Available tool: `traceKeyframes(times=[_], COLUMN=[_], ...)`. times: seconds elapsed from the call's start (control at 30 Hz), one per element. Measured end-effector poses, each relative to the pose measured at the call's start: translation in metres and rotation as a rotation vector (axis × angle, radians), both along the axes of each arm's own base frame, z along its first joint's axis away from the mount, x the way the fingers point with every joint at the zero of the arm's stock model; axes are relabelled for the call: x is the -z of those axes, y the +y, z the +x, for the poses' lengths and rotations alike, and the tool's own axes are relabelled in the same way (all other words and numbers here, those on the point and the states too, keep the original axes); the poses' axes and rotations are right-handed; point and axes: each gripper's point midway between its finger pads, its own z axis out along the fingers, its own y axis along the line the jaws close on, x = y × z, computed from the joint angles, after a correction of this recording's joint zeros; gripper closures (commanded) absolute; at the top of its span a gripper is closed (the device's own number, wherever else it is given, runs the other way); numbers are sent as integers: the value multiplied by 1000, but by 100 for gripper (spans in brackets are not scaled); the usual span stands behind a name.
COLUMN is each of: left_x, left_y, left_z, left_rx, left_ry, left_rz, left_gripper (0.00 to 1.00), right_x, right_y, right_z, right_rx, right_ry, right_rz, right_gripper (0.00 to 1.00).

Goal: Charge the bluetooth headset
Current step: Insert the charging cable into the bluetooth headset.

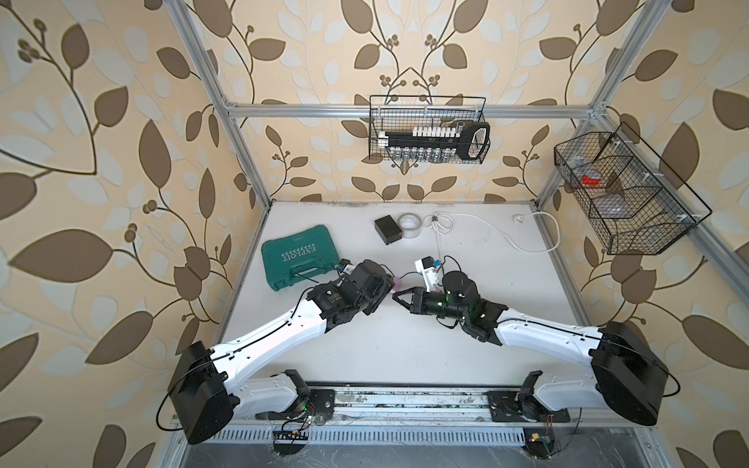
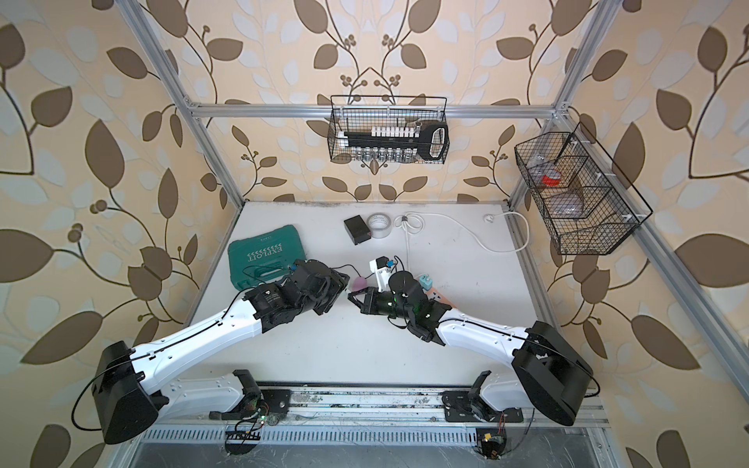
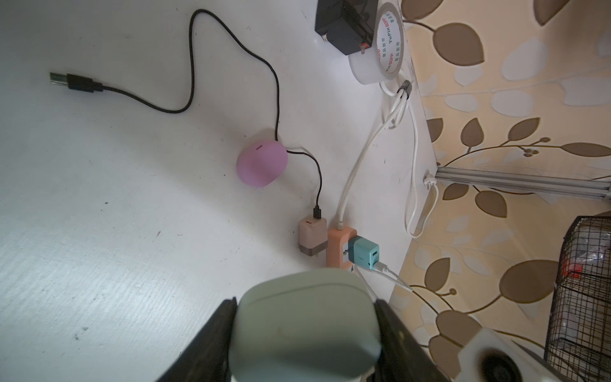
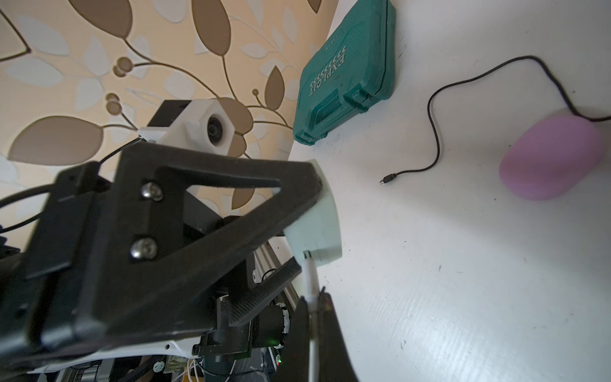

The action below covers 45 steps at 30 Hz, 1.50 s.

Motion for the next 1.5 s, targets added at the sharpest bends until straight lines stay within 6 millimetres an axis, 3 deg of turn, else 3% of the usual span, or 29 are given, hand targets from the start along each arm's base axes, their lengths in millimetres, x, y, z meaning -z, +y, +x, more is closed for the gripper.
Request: traceKeyframes(times=[0.93, 1.33, 1.5], left_x=[-2, -7, -6], left_y=[6, 3, 4], left_z=[6, 9, 8], left_rx=[-34, -34, -33], left_ry=[-26, -44, -43], left_rz=[17, 0, 6], left_gripper=[56, 57, 57], right_x=[-1, -7, -7], right_y=[6, 4, 6], right_z=[8, 12, 13], right_rx=[-30, -11, -26], right_ry=[-27, 46, 28], right_rz=[16, 82, 22], right_gripper=[97, 97, 97])
